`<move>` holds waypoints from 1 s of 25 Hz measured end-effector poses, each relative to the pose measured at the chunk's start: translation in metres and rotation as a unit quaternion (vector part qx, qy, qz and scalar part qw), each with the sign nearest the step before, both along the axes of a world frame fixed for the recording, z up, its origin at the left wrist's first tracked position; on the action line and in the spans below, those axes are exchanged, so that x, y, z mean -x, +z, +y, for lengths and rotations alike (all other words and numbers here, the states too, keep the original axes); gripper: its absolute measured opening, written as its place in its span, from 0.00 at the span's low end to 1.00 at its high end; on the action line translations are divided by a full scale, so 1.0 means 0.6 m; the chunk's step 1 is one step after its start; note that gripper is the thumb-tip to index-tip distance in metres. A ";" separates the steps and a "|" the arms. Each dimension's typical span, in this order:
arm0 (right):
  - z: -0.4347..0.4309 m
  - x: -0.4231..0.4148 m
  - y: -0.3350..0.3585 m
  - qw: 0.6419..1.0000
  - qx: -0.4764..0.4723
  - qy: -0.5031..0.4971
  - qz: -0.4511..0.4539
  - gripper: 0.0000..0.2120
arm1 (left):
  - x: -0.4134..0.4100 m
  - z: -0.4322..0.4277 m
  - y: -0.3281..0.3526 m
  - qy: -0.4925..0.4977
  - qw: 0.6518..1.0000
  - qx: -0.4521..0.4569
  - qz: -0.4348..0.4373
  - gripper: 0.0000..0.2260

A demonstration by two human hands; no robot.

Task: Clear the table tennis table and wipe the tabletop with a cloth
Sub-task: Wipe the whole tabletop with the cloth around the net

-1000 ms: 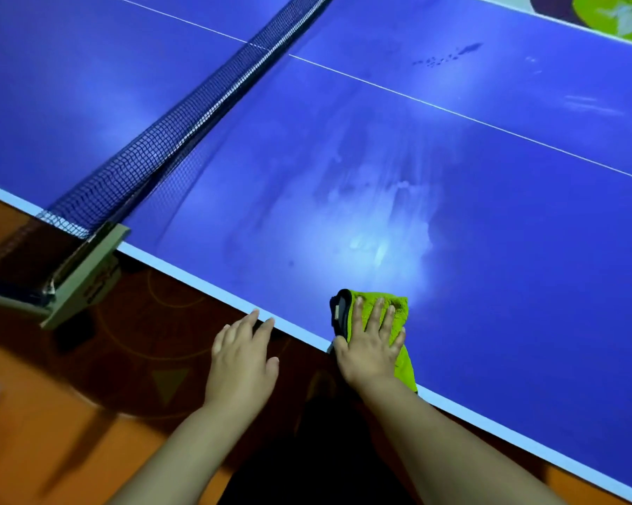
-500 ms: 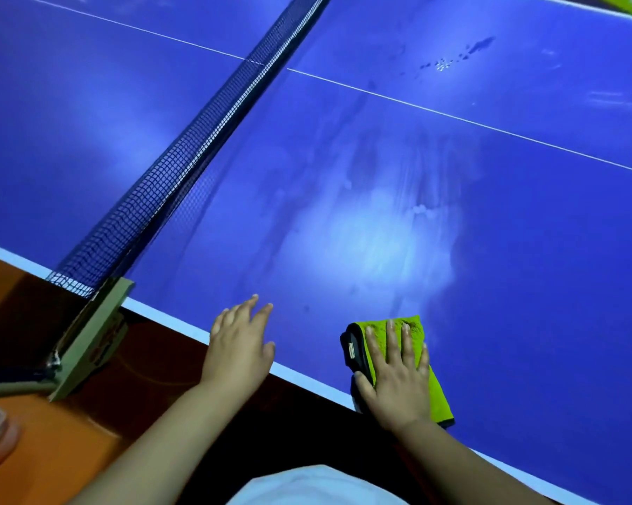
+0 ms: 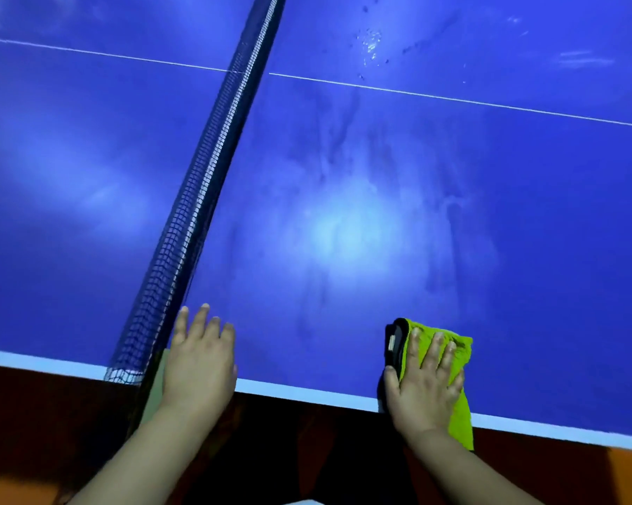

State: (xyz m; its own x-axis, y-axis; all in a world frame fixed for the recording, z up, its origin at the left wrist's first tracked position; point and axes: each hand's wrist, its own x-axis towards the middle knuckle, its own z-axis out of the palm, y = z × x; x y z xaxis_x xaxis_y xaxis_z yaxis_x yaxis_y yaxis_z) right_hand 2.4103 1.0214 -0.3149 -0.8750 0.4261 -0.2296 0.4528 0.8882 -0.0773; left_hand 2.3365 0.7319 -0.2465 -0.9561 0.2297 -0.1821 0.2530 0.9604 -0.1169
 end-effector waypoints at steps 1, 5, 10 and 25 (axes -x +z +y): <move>-0.048 0.011 -0.001 1.000 0.002 0.007 0.007 0.37 | 0.009 -0.042 0.005 0.000 1.000 0.025 0.009 0.22; -0.264 0.060 -0.006 0.993 0.015 0.118 0.022 0.38 | 0.020 -0.157 0.031 -0.007 0.988 0.146 -0.050 0.18; -0.452 0.109 -0.006 0.961 0.048 0.269 0.036 0.37 | 0.017 -0.205 0.034 -0.046 0.986 0.150 -0.053 0.20; -0.288 0.073 -0.014 0.960 0.051 0.271 0.052 0.34 | 0.021 -0.069 -0.007 -0.152 0.987 -0.031 0.039 0.11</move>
